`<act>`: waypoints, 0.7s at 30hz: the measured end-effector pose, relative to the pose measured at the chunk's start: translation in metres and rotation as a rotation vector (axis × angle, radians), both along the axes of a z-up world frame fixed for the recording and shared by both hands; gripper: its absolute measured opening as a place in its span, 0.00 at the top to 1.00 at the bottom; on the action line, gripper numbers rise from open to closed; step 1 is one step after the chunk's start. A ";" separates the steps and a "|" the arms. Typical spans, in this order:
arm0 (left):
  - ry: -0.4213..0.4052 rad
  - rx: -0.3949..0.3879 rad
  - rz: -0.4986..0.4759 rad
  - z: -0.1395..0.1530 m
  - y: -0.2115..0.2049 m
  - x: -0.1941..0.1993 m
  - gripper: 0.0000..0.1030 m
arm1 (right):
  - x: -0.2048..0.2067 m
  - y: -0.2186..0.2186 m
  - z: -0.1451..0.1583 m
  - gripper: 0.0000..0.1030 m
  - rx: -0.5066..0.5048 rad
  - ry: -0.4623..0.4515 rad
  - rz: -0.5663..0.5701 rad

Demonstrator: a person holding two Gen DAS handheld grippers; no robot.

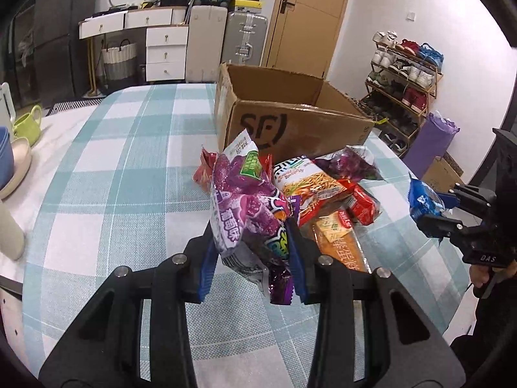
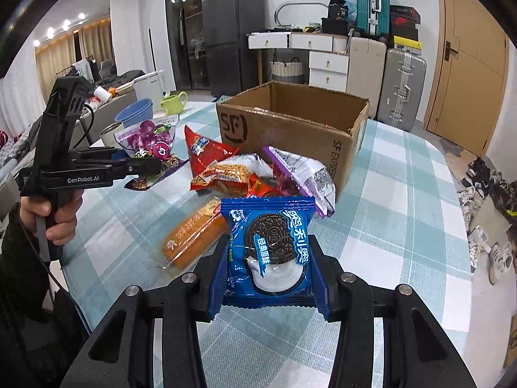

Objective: Organize snacks
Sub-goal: 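Grasp the purple candy bag with the left gripper while the right grasps the blue Oreo pack, then carry both packs into the cardboard box and open both grippers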

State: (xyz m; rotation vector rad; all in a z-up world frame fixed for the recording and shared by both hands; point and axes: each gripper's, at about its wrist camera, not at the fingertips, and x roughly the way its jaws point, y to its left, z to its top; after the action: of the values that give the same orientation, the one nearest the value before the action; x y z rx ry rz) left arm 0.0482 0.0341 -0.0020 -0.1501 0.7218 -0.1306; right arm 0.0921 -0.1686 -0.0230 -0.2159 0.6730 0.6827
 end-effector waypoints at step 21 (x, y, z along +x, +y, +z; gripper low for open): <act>-0.081 0.022 0.015 0.031 -0.004 -0.010 0.66 | 0.004 -0.009 0.020 0.56 0.115 -0.080 -0.052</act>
State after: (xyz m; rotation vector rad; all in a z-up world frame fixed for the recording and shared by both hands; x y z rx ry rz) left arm 0.0382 0.0304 0.0289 -0.1288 0.6409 -0.1141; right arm 0.0956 -0.1778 -0.0029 -0.1182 0.5597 0.6571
